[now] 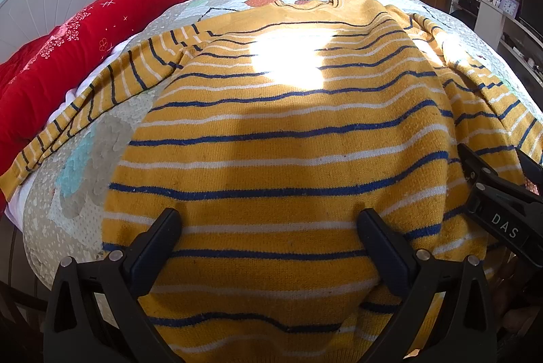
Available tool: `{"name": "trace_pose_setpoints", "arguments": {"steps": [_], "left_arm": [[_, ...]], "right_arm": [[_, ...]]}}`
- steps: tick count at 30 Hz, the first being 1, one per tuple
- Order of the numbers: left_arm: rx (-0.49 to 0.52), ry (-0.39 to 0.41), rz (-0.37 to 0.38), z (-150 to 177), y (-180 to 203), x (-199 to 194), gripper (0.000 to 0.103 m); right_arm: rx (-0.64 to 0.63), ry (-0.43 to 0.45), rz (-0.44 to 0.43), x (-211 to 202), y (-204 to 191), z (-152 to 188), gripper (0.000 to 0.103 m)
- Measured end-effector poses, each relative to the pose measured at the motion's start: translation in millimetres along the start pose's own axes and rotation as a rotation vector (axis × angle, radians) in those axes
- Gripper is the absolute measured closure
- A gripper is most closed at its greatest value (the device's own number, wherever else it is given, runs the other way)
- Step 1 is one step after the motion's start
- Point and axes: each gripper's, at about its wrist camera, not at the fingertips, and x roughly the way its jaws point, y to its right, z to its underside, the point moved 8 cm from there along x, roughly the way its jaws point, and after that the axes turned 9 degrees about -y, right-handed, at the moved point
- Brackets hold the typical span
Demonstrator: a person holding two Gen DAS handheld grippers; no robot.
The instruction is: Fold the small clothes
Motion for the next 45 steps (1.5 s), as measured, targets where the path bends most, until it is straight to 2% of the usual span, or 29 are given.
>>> {"name": "trace_pose_setpoints", "arguments": {"steps": [10, 15, 18, 22, 26, 30, 32, 34, 36, 39, 40, 42, 44, 45], "left_arm": [[-0.019, 0.0, -0.001, 5, -1, 3, 0.0], [0.007, -0.003, -0.017, 5, 2, 4, 0.0], [0.045, -0.029, -0.011, 1, 3, 7, 0.0], [0.04, -0.097, 0.01, -2, 2, 9, 0.0], [0.022, -0.061, 0.068, -6, 7, -7, 0.0], [0.023, 0.01, 0.097, -10, 11, -36, 0.0], [0.015, 0.037, 0.119, -13, 9, -50, 0.0], [-0.008, 0.053, 0.137, -15, 3, -61, 0.0], [-0.032, 0.055, 0.151, -14, -4, -65, 0.0], [-0.069, 0.045, 0.163, -11, -15, -61, 0.0], [-0.079, 0.037, 0.166, -10, -17, -58, 0.0], [-0.091, 0.017, 0.172, -8, -20, -52, 0.0], [-0.094, 0.011, 0.178, -6, -20, -51, 0.0], [-0.092, 0.016, 0.174, -6, -21, -53, 0.0]], "right_arm": [[0.002, 0.005, -0.017, 1, -1, 0, 0.0], [0.016, 0.018, -0.036, 1, 0, 0, 0.0], [0.008, 0.004, -0.054, 1, 0, 0, 0.0], [-0.026, -0.014, -0.097, 1, 0, -1, 0.0], [0.007, -0.043, -0.191, -7, 10, -4, 0.003], [0.111, 0.0, -0.262, -29, 38, -10, 0.008], [0.157, 0.062, -0.24, -49, 63, -14, 0.008], [0.2, 0.113, -0.173, -66, 94, -16, 0.007], [0.243, 0.128, -0.092, -74, 129, -14, 0.007], [0.269, 0.059, 0.009, -61, 167, -7, 0.007], [0.264, 0.024, 0.017, -52, 174, -5, 0.007], [0.243, -0.034, -0.033, -37, 171, -1, 0.008], [0.216, -0.063, -0.121, -27, 154, 2, 0.022], [0.196, -0.08, -0.146, -23, 145, 2, 0.046]]}}
